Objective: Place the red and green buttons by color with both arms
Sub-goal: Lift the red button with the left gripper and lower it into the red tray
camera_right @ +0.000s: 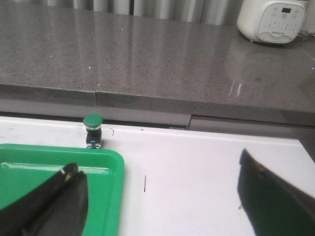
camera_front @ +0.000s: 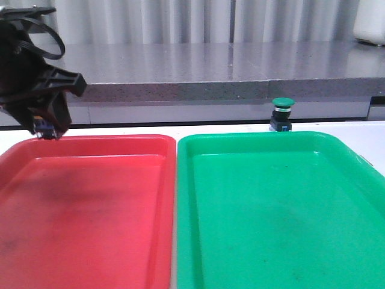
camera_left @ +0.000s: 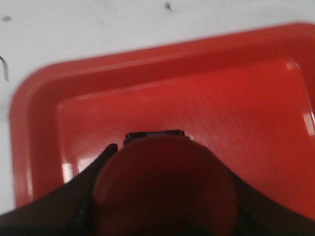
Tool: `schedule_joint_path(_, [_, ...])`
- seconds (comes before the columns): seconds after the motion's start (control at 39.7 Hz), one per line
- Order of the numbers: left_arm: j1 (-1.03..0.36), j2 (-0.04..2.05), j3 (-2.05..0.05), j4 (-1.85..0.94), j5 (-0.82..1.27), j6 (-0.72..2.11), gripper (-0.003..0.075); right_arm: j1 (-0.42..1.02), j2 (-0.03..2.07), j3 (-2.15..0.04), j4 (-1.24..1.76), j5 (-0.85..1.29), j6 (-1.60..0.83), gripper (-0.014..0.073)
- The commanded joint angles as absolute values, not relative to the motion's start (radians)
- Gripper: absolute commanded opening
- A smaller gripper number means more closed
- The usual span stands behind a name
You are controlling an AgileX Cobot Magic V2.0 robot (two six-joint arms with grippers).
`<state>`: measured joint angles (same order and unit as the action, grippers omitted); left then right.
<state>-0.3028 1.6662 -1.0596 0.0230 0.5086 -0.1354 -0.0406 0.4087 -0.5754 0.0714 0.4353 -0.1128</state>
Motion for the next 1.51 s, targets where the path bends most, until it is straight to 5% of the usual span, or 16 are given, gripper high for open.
schedule_joint_path(0.0, [-0.363,1.616,-1.052,0.016,0.503,-0.148,0.0041,-0.046,0.422,-0.611,0.074,0.357,-0.115,0.0633])
schedule_joint_path(0.91, [-0.443,1.664,-0.95,-0.071,0.568,-0.195,0.005,-0.046,0.422,-0.611,0.074,0.357,-0.115,0.0633])
schedule_joint_path(1.01, [-0.443,1.668,-0.95,-0.071,0.556,-0.195,0.0122,-0.046,0.422,-0.611,0.074,0.357,-0.115,0.0633])
schedule_joint_path(1.26, [-0.443,1.663,-0.95,-0.09,0.56,-0.195,0.0524,-0.046,0.422,-0.611,0.074,0.357,-0.115,0.0633])
schedule_joint_path(1.49, [-0.443,1.57,-0.95,-0.092,0.565,-0.193,0.0568,-0.046,0.422,-0.611,0.074,0.357,-0.115,0.0633])
